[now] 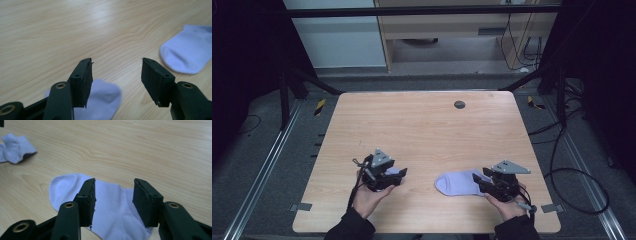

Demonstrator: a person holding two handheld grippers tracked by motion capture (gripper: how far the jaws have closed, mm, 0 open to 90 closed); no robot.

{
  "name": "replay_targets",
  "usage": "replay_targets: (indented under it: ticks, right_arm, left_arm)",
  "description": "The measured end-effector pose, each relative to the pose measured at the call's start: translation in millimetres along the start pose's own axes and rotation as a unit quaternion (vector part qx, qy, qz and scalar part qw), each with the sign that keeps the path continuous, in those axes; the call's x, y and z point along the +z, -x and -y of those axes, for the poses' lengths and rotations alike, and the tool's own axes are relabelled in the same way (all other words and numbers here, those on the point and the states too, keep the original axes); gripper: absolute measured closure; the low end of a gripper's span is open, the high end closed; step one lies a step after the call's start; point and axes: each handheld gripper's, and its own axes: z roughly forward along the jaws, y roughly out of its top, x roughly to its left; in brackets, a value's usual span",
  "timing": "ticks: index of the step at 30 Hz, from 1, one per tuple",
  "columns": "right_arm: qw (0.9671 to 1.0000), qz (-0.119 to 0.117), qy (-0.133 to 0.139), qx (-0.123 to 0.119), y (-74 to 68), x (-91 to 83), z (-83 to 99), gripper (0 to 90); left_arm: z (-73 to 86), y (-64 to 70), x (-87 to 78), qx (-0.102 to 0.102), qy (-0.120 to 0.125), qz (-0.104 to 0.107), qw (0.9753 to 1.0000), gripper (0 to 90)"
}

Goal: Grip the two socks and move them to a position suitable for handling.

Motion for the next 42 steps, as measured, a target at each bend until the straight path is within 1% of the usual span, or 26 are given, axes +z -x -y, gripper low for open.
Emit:
replay_targets:
  ticks: [4, 5, 8, 9, 10, 12, 14, 16, 17, 19, 21, 24, 29, 32, 33, 37, 38, 39, 40, 41, 42]
  right_arm:
    - [1.0, -0.007, 0.002, -0.002, -7.5, 2.9, -6.0, 51.1]
    - [0.9999, -0.009, 0.003, -0.004, -9.3, 4.4, -7.2, 50.6]
    - [0.9998, -0.015, 0.001, -0.012, -15.0, 9.7, -11.2, 48.9]
    - [0.9997, -0.019, 0.0, -0.016, -19.2, 13.7, -14.3, 48.1]
    - [0.9997, -0.019, 0.0, -0.016, -19.2, 13.7, -14.3, 48.1]
    - [0.9995, -0.024, -0.003, -0.019, -23.8, 18.2, -18.2, 47.4]
    - [0.9993, -0.03, -0.003, -0.023, -29.3, 22.7, -22.5, 47.0]
    - [0.9989, -0.036, -0.004, -0.029, -35.7, 27.6, -26.9, 46.8]
    - [0.9987, -0.04, -0.004, -0.032, -39.5, 30.5, -29.1, 46.8]
    - [0.9981, -0.047, -0.01, -0.039, -47.3, 36.9, -33.4, 47.2]
    - [0.9973, -0.055, -0.015, -0.047, -55.8, 43.9, -37.5, 47.7]
    - [0.9956, -0.067, -0.023, -0.061, -69.6, 54.9, -42.9, 49.3]
    - [0.9927, -0.083, -0.035, -0.08, -94.4, 73.0, -49.9, 52.9]
    - [0.9901, -0.094, -0.041, -0.096, -110.6, 83.7, -53.8, 55.3]
    - [0.9894, -0.097, -0.043, -0.099, -114.4, 86.1, -54.7, 55.7]
    - [0.9861, -0.112, -0.044, -0.114, -135.9, 98.7, -60.1, 58.4]
    - [0.9849, -0.118, -0.045, -0.119, -142.9, 103.1, -61.4, 59.1]
    - [0.983, -0.125, -0.047, -0.126, -152.9, 109.7, -62.8, 60.0]
    - [0.983, -0.125, -0.047, -0.126, -152.9, 109.7, -62.8, 60.0]
    - [0.9809, -0.13, -0.051, -0.135, -163.4, 117.6, -63.5, 60.9]
    - [0.9809, -0.13, -0.051, -0.135, -163.4, 117.6, -63.5, 60.9]
  left_arm:
    - [12.5, -18.7, -15.6, -0.017, 0.003, -0.02, 0.9997, 40.4]
    - [15.5, -23.8, -19.6, -0.024, 0.008, -0.025, 0.9994, 40.1]
    - [21.7, -34.6, -28.8, -0.034, 0.009, -0.035, 0.9988, 39.6]
    - [23.9, -38.2, -31.4, -0.037, 0.01, -0.038, 0.9985, 39.5]
    - [26.2, -41.6, -34.1, -0.042, 0.011, -0.042, 0.9982, 39.5]
    - [31.2, -47.3, -39.2, -0.047, 0.013, -0.048, 0.9977, 39.4]
    - [37.3, -51.9, -43.5, -0.047, 0.011, -0.056, 0.9973, 39.4]
    - [44.5, -56.6, -46.0, -0.053, 0.008, -0.059, 0.9968, 39.4]
    - [48.4, -59.6, -46.8, -0.056, 0.002, -0.062, 0.9965, 39.4]
    - [52.9, -64.0, -47.7, -0.059, -0.003, -0.066, 0.9961, 39.5]
    - [57.7, -68.0, -47.6, -0.067, -0.007, -0.071, 0.9952, 39.8]
    - [63.8, -70.7, -47.0, -0.07, -0.017, -0.073, 0.9947, 41.4]
    - [67.5, -69.0, -41.5, -0.066, -0.033, -0.073, 0.9946, 45.0]
    - [68.6, -68.5, -38.4, -0.064, -0.04, -0.071, 0.9946, 47.4]
    - [69.0, -68.2, -37.1, -0.067, -0.041, -0.069, 0.9945, 48.1]
    - [70.0, -68.9, -32.1, -0.066, -0.052, -0.071, 0.9939, 49.3]
    - [70.2, -69.0, -31.0, -0.067, -0.055, -0.07, 0.9938, 49.7]
    - [70.2, -68.9, -29.9, -0.066, -0.057, -0.069, 0.9938, 50.5]
    - [70.3, -68.5, -28.7, -0.066, -0.058, -0.069, 0.9938, 50.5]
    - [70.4, -67.7, -27.3, -0.067, -0.06, -0.067, 0.9937, 51.6]
    - [70.4, -67.5, -26.2, -0.065, -0.062, -0.067, 0.9937, 51.6]
